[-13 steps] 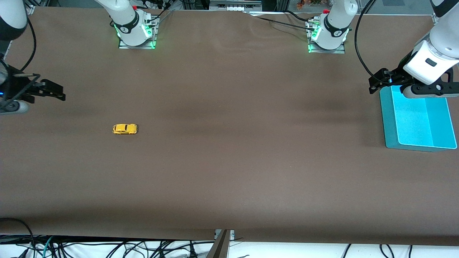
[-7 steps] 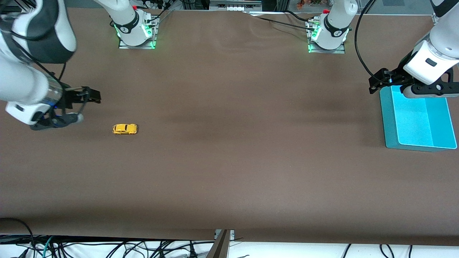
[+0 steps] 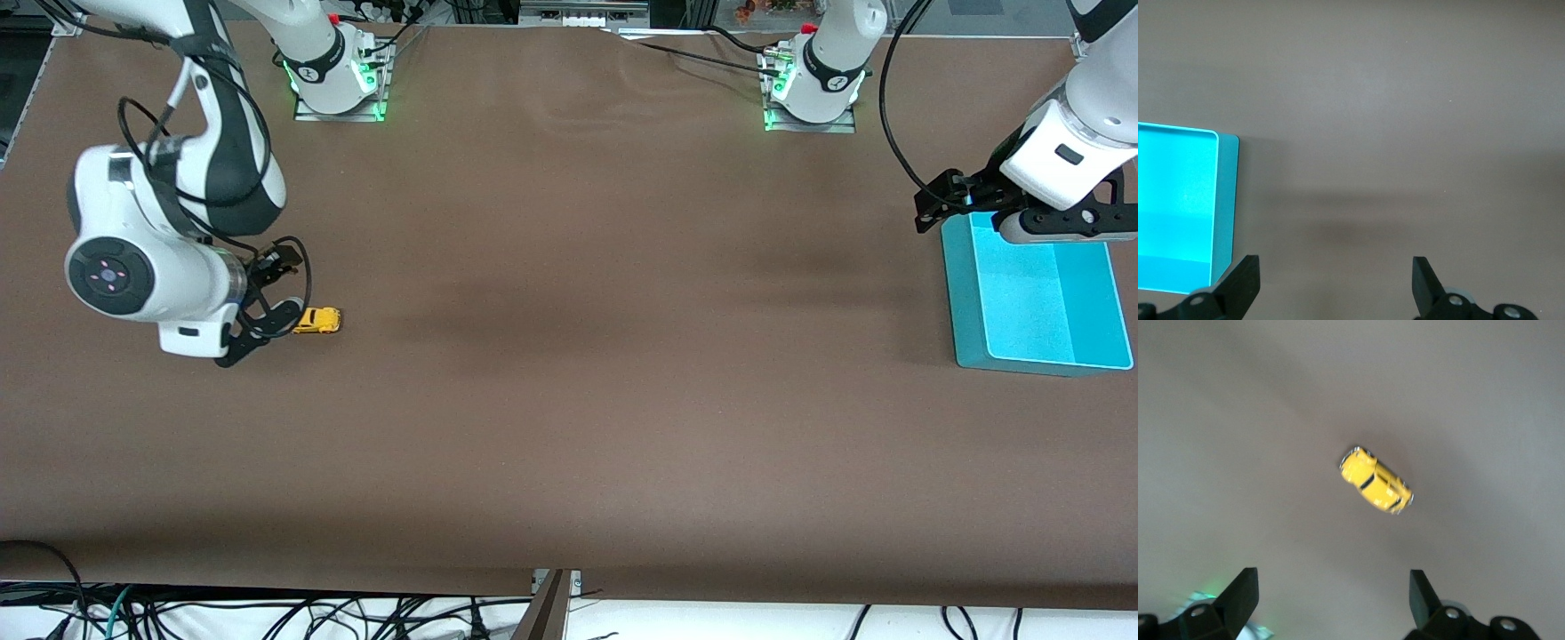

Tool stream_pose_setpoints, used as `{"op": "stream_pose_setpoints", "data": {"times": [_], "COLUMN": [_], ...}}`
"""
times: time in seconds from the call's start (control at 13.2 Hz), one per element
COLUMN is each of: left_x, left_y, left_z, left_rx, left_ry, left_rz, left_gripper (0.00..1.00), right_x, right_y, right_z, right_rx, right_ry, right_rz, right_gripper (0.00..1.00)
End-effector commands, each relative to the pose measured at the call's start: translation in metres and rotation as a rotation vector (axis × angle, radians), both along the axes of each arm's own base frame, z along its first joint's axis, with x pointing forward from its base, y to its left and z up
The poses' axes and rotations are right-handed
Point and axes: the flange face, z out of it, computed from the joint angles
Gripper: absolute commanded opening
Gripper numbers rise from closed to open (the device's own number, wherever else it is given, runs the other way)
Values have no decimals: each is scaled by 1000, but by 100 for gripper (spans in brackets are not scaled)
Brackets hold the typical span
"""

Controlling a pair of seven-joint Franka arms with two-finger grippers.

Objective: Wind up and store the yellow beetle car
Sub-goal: 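Reach the right gripper down over the yellow beetle car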

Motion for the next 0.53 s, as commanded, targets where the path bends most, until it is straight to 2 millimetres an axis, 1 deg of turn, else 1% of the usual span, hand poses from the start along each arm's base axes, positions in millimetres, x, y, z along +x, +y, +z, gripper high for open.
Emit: {"op": "stream_pose_setpoints", "data": {"times": [0.0,0.15,0.23,0.45], "left_x": [2,2,2,2], "left_y": [-2,-2,-2,-2], "left_z": [6,6,6,6], "left_rx": [-9,-9,-9,-10], "left_ry": [8,8,8,7], "left_rz": [1,1,1,1], "left_gripper": [100,100,100,100], "right_x": [-6,-11,-13,-23], "right_y": [-12,-19,-28,-39], "right_z": [-33,-58,-67,-98], "right_rx": [78,125,135,170], "right_ry": [-23,-44,-56,-95], "right_rz": [266,426,468,603], "right_gripper": [100,100,100,100]}}
